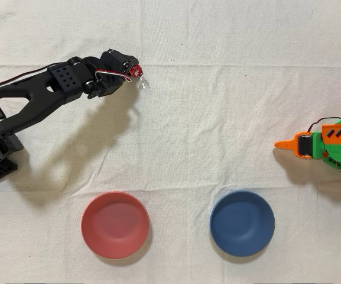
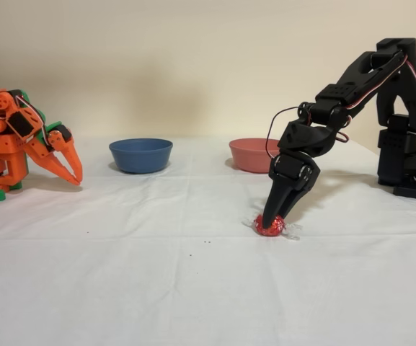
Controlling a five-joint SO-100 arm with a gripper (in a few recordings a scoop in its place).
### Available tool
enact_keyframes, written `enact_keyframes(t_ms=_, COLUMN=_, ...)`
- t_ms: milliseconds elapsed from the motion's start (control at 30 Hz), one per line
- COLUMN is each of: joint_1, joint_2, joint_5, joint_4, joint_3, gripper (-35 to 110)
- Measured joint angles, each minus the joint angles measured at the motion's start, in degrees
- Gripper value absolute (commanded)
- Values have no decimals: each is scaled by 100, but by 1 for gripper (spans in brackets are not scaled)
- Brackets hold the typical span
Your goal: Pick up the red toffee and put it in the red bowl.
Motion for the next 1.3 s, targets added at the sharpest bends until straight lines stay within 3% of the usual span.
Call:
enact_keyframes(t_ms=367, joint_1=-9, joint_2=97, joint_5=35, joint_4=-44, joint_3=246, gripper=5)
enact_keyframes(t_ms=733, joint_1=334, joint_2=1037, joint_5=-105, joint_4=870, joint_3=281, gripper=4)
enact_keyframes(t_ms=1300, joint_1=2373, joint_2=3120, joint_5=-1380, joint_4=2109, joint_3=281, gripper=3)
